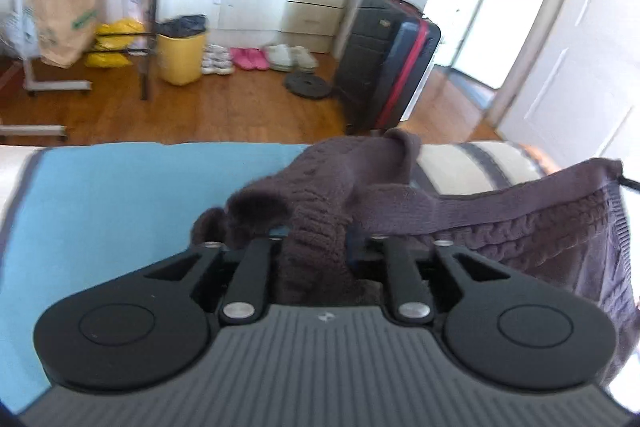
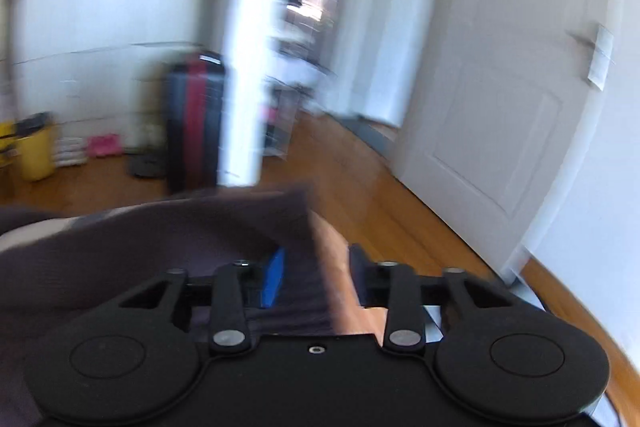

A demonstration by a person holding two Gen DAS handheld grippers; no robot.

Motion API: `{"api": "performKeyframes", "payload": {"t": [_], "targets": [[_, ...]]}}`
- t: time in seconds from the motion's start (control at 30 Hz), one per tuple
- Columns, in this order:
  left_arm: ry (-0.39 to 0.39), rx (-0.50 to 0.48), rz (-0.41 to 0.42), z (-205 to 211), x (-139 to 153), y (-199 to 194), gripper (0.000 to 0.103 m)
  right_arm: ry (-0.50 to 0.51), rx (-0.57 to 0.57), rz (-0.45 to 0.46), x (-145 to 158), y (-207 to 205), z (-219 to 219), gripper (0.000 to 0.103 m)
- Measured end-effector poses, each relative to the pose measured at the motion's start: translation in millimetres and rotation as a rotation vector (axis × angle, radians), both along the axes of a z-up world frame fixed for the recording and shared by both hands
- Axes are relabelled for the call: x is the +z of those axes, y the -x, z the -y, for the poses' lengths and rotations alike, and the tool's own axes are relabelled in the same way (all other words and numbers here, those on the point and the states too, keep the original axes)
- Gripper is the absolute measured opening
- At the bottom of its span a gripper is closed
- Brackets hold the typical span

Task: Fold clothes
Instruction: 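Lay the sweater flat on the bed, opening the right gripper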

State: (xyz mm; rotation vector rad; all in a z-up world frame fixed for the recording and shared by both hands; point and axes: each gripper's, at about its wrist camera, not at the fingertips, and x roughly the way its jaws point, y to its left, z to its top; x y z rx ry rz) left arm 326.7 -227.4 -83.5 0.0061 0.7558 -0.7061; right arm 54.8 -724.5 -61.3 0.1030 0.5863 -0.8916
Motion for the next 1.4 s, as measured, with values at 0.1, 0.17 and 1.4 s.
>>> {"api": "performKeyframes", "payload": {"t": [0.1, 0.17, 1.4], "targets": [[-0.024, 0.032, -0.008, -15.4, -4.6, 27.7, 0.053, -0.112, -0.034, 0.037, -1.7, 17.6, -13.7, 0.045], [-0.020, 0.063, -0.061, -37.7, -13.7, 44.5, 0.053, -0.198, 0.036, 0.065, -5.9, 42.6, -42.5, 0.050], [0.521, -0.187, -0.487, -115.7, -53.1, 143.3, 0.011, -0.655, 0.753, 0.021, -74.5, 124.8, -369.5, 0.067]]}}
